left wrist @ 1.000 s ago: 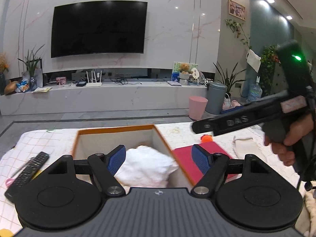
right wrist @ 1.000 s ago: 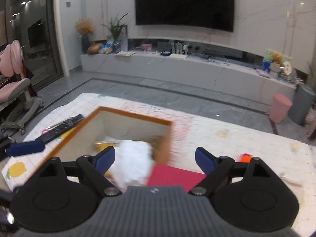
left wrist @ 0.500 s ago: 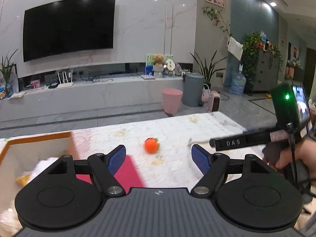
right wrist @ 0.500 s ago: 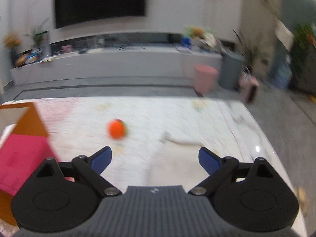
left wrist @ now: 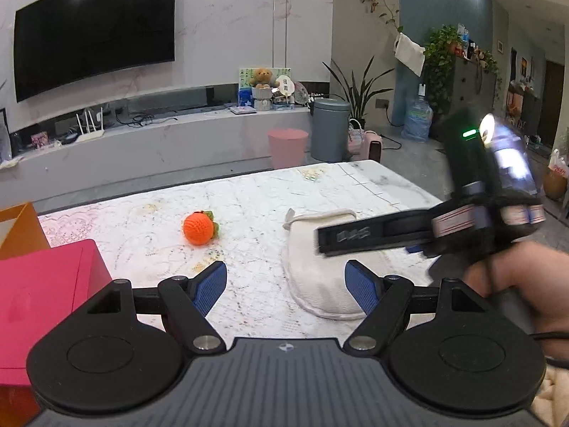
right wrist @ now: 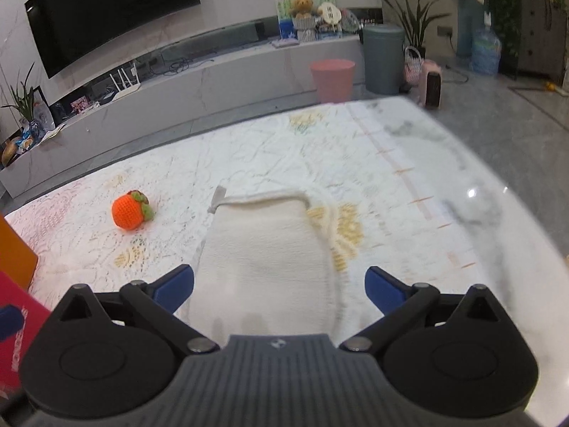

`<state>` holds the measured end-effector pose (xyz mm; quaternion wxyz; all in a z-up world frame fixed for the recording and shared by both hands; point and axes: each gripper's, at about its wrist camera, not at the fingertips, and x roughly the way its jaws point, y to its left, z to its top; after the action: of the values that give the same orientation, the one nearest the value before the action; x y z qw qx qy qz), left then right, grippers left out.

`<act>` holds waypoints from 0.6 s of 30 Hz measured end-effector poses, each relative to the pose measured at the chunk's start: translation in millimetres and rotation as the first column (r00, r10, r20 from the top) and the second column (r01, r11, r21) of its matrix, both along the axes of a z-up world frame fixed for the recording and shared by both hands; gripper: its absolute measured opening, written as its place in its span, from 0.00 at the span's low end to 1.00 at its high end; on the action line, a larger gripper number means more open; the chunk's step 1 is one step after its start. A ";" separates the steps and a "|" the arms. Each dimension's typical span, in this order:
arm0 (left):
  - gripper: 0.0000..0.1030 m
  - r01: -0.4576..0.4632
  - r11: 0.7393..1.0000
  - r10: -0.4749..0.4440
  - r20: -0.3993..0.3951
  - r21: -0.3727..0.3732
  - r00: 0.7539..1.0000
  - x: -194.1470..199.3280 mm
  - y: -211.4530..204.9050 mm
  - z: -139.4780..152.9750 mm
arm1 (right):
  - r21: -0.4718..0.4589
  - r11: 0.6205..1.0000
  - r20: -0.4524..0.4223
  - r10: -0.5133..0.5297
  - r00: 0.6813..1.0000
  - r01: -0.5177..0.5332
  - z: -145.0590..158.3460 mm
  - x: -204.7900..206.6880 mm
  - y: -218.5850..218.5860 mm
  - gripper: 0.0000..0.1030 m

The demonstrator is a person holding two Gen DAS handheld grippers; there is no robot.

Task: Organize soft objects
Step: 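Move both tools back to the table and close the right tool on the cream pad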

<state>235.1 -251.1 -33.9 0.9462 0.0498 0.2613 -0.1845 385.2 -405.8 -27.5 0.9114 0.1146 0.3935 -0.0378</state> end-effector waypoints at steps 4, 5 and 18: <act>0.86 0.023 1.000 -0.023 0.009 0.005 1.000 -1.9 3.1 1.1 | -0.054 0.999 -0.041 -0.008 0.999 0.006 -23.2 17.6 20.1 0.97; 0.86 0.023 1.000 -0.023 0.007 0.001 1.000 -1.5 4.2 1.8 | -0.069 0.998 -0.049 -0.006 0.999 0.002 -28.6 21.7 25.1 0.97; 0.85 0.015 1.000 -0.015 -0.008 -0.003 1.000 13.9 6.1 13.9 | -0.162 0.985 -0.037 0.049 0.998 -0.054 -43.1 27.9 44.0 0.97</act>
<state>249.0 -244.9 -20.0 0.9437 0.0496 0.2644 -0.1923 413.1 -361.9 -70.6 0.9117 0.0290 0.4071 -0.0482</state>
